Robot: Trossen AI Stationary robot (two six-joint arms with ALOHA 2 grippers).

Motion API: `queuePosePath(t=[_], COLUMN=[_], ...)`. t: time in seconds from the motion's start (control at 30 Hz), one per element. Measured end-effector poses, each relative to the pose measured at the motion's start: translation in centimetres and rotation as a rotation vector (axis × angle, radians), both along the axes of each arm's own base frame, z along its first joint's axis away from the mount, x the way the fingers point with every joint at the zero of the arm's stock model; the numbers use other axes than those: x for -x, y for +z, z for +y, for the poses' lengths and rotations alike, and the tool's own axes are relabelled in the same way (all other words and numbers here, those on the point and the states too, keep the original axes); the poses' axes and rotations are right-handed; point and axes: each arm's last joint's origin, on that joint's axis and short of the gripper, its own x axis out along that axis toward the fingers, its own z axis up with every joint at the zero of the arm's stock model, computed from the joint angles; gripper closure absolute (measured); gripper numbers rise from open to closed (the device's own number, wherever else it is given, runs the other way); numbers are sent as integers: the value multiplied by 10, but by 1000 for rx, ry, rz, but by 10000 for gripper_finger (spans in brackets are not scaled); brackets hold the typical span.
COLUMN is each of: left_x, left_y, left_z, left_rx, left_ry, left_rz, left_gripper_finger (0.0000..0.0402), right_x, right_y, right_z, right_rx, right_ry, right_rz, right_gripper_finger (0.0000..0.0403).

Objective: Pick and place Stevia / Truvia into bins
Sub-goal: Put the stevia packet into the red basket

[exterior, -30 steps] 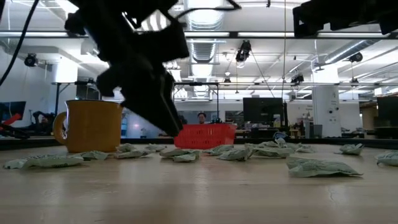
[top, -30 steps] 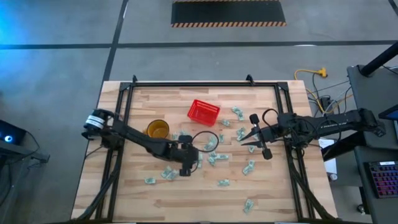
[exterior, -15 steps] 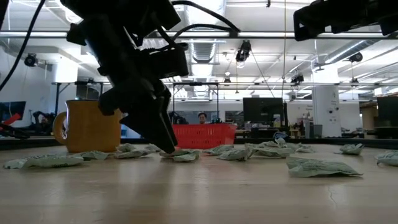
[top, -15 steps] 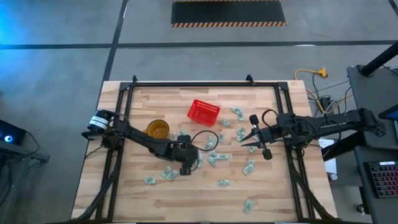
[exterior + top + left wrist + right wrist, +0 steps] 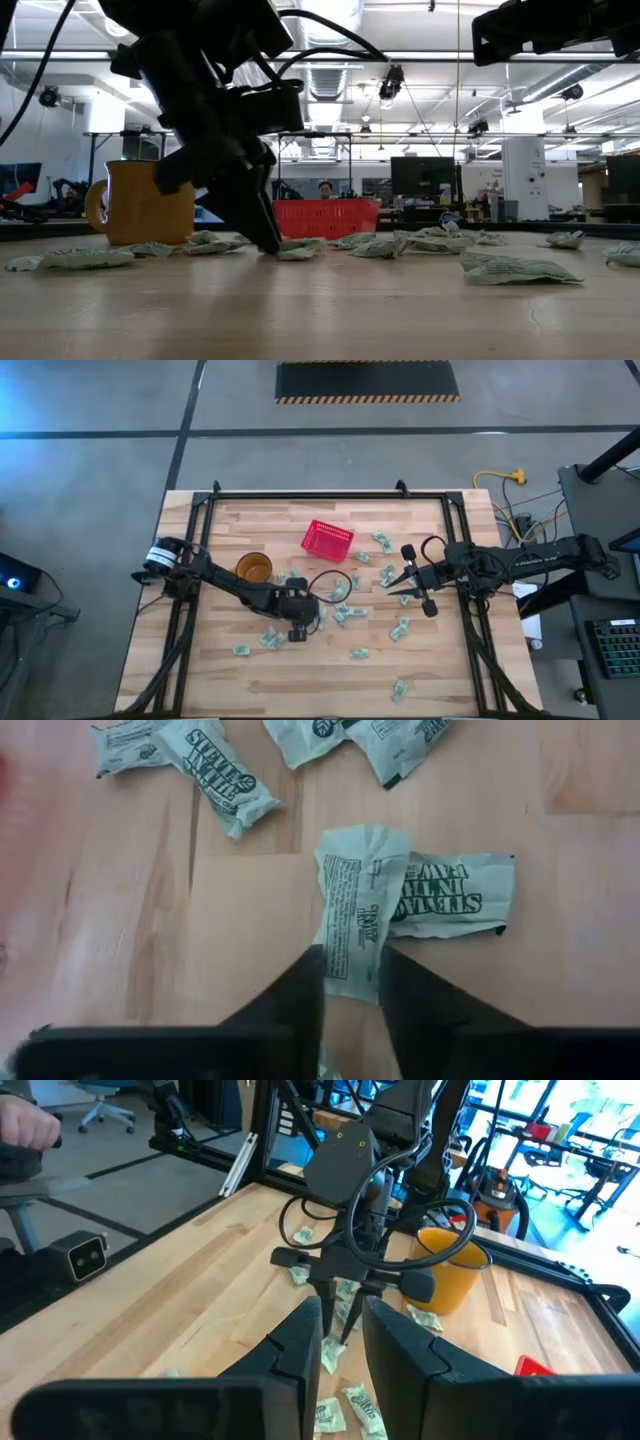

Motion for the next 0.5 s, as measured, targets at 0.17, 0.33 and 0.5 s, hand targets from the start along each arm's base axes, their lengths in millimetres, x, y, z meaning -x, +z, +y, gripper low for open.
queuePosePath(t=[0.17, 0.33, 0.5], left_x=[0, -1, -12], left_y=[0, 7, 37], left_z=[0, 2, 5], left_rx=[2, -79, -271], left_ry=[-14, 6, 79], left_rz=[3, -25, -153], left_gripper_finger=[394, 400, 401], right_x=[0, 0, 0], right_y=[0, 0, -1], right_z=[0, 0, 0], right_rx=[0, 0, 0], right_ry=[0, 0, 0], right_rz=[0, 4, 8], right_gripper_finger=[335, 335, 335])
